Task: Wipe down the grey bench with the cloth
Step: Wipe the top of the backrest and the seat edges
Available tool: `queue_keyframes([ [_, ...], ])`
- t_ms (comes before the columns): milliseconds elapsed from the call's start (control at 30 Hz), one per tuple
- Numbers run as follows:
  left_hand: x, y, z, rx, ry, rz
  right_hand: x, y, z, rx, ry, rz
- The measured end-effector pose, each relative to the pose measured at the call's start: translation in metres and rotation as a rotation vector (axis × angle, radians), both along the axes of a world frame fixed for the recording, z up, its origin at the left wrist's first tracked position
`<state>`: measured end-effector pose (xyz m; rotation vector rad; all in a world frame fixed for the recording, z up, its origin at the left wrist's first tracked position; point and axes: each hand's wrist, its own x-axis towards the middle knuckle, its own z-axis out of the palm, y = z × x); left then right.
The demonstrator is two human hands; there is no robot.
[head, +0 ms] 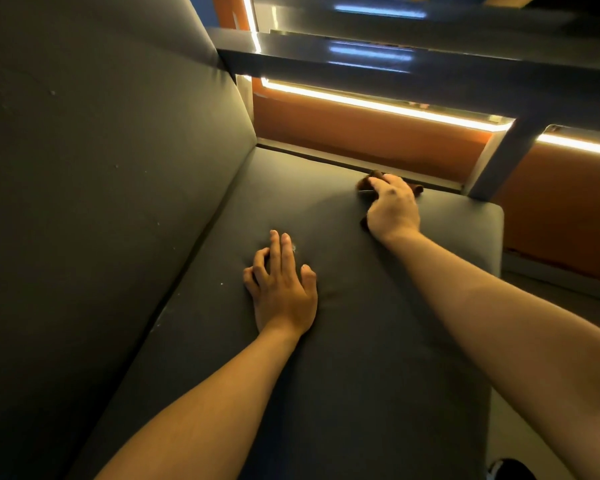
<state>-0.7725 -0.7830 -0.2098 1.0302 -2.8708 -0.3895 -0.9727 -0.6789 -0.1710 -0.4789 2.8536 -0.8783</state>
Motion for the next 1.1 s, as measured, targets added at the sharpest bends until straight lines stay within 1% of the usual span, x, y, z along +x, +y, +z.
queue_keyframes([
  [33,-0.001,-0.001,0.0,-0.007,-0.002,0.004,0.004,-0.005,0.001,-0.002,0.003,-0.012],
  [100,-0.001,0.0,-0.001,-0.017,-0.027,0.006,0.026,-0.021,0.0,-0.034,-0.003,0.055],
  [267,-0.002,0.003,-0.001,-0.042,-0.062,0.007,0.093,-0.046,0.0,-0.107,-0.051,0.439],
  [367,-0.001,0.002,0.0,-0.024,-0.034,0.011,0.088,-0.035,0.002,-0.056,-0.034,0.56],
  [400,-0.002,0.002,0.0,-0.001,-0.035,0.012,0.078,-0.028,0.004,-0.035,-0.021,0.564],
  [467,-0.002,0.002,0.001,0.008,-0.032,0.013,0.055,-0.015,0.006,-0.018,-0.005,0.491],
  [600,0.001,0.005,0.003,0.041,0.038,0.013,0.026,0.003,-0.001,-0.036,-0.003,0.137],
  [667,0.002,0.007,0.003,0.077,0.099,0.032,0.029,-0.003,-0.004,-0.03,-0.01,0.047],
  [733,0.003,0.006,0.003,0.104,0.155,0.063,0.045,-0.017,-0.003,-0.064,-0.012,0.095],
  [800,0.005,0.004,0.001,0.123,0.195,0.087,0.071,-0.033,0.003,-0.114,-0.038,0.307],
  [867,0.006,0.004,0.0,0.115,0.198,0.095,0.099,-0.045,0.008,-0.091,-0.075,0.579],
  [900,0.006,0.004,0.001,0.113,0.195,0.095,0.106,-0.048,0.009,-0.074,-0.088,0.669],
  [933,0.005,0.005,0.001,0.118,0.194,0.093,0.107,-0.049,0.008,-0.067,-0.092,0.716],
  [1033,0.005,0.006,0.003,0.131,0.203,0.082,0.089,-0.042,0.006,-0.002,-0.033,0.735],
  [1100,0.006,0.006,0.002,0.132,0.196,0.08,0.07,-0.03,0.006,0.003,-0.001,0.616],
])
